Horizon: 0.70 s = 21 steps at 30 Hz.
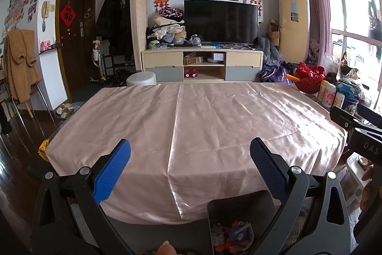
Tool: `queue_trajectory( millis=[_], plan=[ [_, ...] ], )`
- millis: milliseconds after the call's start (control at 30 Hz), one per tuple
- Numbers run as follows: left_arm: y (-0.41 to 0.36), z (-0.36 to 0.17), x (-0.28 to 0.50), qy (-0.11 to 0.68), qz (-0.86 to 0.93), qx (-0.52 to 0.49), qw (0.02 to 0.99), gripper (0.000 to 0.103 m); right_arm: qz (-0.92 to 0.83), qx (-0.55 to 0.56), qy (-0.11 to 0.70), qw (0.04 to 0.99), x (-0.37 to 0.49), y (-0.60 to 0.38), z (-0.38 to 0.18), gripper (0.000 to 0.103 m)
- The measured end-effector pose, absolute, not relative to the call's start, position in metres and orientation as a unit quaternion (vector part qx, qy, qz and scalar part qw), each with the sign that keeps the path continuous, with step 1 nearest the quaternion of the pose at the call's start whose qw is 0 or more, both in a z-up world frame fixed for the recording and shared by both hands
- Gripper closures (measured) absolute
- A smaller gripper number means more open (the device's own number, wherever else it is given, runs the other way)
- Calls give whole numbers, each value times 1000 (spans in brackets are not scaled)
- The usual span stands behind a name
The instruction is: Collect trash
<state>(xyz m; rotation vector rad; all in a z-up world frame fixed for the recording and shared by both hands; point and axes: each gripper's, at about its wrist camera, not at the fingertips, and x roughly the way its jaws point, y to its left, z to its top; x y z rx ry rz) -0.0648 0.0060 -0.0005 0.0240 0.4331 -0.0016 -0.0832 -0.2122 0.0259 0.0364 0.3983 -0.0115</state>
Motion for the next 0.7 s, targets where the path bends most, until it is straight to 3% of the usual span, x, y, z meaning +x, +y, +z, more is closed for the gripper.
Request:
queue_trajectory(
  millis=[700],
  plan=[
    [5,-6,-56,238,-29,-8,971,8,-8,17,209,978,-79,-216,21,3]
  ],
)
